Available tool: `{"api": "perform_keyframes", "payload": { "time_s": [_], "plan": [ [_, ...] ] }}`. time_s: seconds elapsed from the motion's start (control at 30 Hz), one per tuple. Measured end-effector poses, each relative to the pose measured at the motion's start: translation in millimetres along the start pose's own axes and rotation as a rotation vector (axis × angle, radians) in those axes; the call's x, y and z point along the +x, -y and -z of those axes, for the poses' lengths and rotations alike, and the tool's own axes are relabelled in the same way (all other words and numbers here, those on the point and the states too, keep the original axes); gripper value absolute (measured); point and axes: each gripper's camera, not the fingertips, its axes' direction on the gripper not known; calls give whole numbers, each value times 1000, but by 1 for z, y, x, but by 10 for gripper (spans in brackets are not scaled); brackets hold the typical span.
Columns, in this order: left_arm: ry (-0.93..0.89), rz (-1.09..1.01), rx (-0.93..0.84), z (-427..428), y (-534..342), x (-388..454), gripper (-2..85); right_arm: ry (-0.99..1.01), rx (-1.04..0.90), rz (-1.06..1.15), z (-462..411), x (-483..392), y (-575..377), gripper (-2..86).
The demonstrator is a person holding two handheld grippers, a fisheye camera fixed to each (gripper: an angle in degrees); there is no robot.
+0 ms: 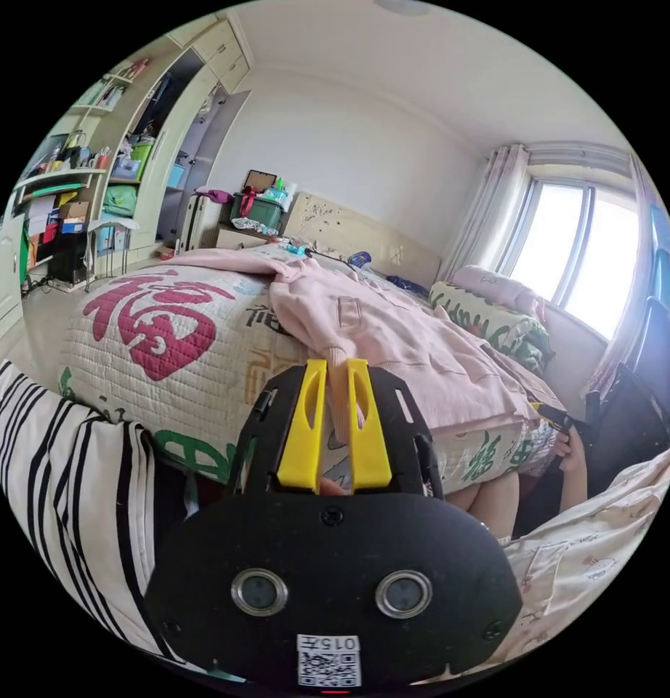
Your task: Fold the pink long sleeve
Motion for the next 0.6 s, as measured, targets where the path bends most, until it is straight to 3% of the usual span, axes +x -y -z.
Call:
{"api": "perform_keyframes", "payload": {
  "time_s": [0.2,0.3,0.47,0.6],
  "plan": [
    [70,-30,-32,28,-25,-25,15,-60,-11,-52,42,3,-8,-9],
    [105,-22,-110,16,-47,-39,17,-283,-82,-97,40,4,-21,-7],
    [-19,45,-71,26,-52,-63,52,66,29,-170,78,13,-13,12],
    [-56,73,-20,41,-43,-73,116,110,58,-137,78,-10,18,148]
  ]
}}
